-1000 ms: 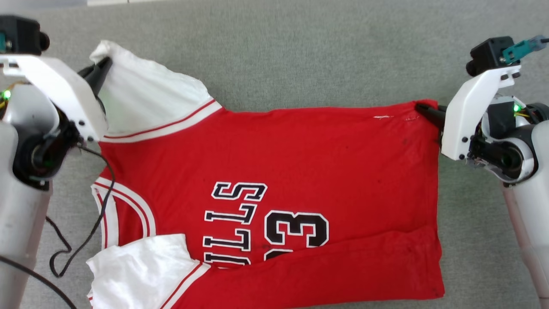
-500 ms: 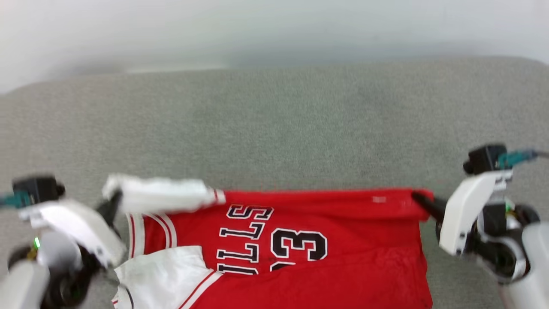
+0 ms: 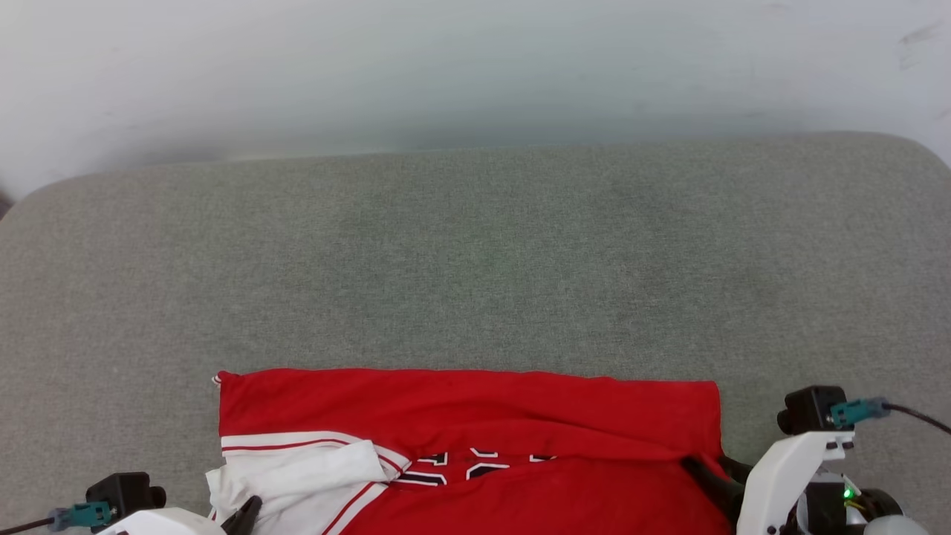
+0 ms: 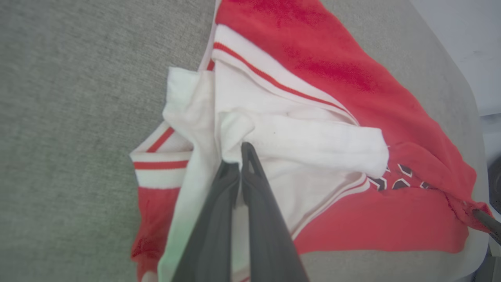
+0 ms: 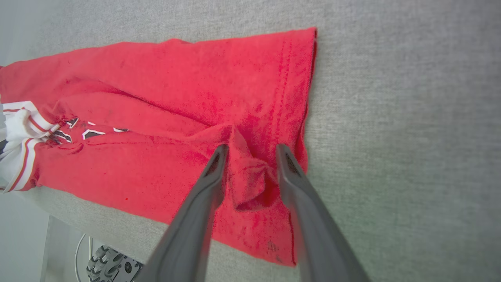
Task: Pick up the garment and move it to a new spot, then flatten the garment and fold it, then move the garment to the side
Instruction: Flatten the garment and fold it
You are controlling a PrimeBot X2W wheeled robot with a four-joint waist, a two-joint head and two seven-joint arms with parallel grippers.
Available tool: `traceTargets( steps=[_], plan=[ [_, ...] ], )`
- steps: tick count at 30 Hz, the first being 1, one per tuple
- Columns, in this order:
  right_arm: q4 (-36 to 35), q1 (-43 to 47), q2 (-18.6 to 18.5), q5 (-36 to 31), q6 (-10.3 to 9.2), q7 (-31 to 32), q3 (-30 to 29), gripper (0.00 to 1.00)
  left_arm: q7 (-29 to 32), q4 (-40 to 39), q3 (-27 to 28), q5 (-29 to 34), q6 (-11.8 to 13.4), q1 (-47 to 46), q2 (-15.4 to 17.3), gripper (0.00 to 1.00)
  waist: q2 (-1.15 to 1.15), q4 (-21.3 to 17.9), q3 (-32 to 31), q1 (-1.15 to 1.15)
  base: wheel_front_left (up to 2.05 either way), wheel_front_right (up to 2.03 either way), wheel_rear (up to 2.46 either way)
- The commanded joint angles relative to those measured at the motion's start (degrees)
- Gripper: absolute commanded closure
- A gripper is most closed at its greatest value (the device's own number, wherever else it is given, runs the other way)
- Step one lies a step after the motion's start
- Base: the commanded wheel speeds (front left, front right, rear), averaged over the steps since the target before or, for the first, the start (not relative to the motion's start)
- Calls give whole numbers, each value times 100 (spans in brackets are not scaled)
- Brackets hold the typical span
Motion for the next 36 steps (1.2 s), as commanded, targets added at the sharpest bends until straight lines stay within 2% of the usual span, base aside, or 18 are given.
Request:
traceTargets(
  steps=[1,6,10,14,18,22,29,36],
  plan=[
    [7,95,56,-58,0,-113,-42,0,-74,11,13,-8,-50,16,-45,0,0,1,-33,1,0,0,0],
    [-115,358,164,-177,0,-559,-56,0,-556,35,39,267,-93,-46,-106,0,0,-19,-209,1,0,0,0],
    [-538,457,186,-174,0,-859,-168,0,-1136,-159,71,657,-100,-124,-121,0,0,-52,-352,1,0,0,0],
    [-958,592,223,-157,-1,-882,-613,0,-1679,-420,93,972,-78,-261,-213,0,0,-21,-462,1,0,0,0],
    [-1232,718,138,-320,0,-562,-1102,0,-2080,-656,-5,1379,-13,-379,-212,0,0,36,-509,1,0,0,0],
    [-1419,769,124,-518,0,-117,-1382,0,-2502,-956,-124,2036,186,-529,-135,0,0,104,-455,1,0,0,0],
    [-1314,563,96,-634,0,515,-1373,0,-2812,-1398,-395,2846,451,-753,-227,0,0,377,-67,1,0,0,0],
    [-773,420,195,-531,0,572,-1190,0,-2872,-1470,-574,3099,435,-1047,-374,0,0,742,364,1,0,0,0]
  ],
)
